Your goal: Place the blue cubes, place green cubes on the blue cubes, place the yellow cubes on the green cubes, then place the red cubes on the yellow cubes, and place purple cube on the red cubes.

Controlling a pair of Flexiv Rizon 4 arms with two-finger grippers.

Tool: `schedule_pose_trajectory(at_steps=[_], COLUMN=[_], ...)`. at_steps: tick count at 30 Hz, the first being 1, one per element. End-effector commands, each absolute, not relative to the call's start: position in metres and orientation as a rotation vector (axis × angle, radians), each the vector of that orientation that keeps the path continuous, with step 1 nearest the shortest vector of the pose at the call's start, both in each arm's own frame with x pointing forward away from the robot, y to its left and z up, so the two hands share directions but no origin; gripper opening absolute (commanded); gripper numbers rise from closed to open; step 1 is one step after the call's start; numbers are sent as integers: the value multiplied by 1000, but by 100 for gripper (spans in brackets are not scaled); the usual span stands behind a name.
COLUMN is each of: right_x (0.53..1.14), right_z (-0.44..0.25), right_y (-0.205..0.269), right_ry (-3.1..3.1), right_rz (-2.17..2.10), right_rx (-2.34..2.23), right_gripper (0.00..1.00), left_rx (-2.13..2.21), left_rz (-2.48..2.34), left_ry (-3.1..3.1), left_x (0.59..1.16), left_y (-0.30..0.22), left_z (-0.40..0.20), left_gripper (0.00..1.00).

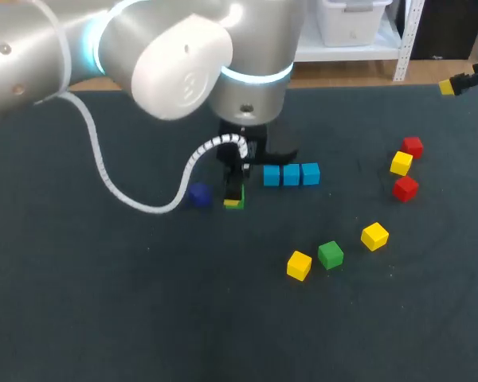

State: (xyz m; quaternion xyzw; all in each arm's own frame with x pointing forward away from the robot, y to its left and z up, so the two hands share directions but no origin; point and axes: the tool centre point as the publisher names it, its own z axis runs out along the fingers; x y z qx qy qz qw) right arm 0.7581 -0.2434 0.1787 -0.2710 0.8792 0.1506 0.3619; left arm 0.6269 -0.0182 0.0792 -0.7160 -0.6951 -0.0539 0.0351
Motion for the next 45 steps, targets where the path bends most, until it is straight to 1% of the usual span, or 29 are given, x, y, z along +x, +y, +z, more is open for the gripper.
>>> schedule_pose_trajectory(at_steps=[1,4,9,15,23,39,45], right_x=[758,758,758,758,758,758,758], right_z=[179,179,179,179,179,179,179], right_y=[-243,-243,-243,-243,-243,-243,-243], right_ry=[2265,2265,2265,2265,2265,2265,2265], right_rz=[386,386,386,386,386,386,386], right_rx=[-697,-697,-697,-697,-697,-697,-697], right_gripper=[100,100,100,100,100,100,100], left_rx=[-2169,-2161,-2219,-2244,-2315,-2312,-2303], left_rz=[-159,-228,-215,-246,-249,-206,-84], left_ry=[-2098,-2120,-2098,-2095,-2081,-1972,-1938], left_x=[646,654,667,683,697,729,740], left_y=[-34,-45,-65,-78,-83,-86,-89], left_z=[84,84,82,79,78,67,66], left_gripper=[0,0,0,0,0,0,0])
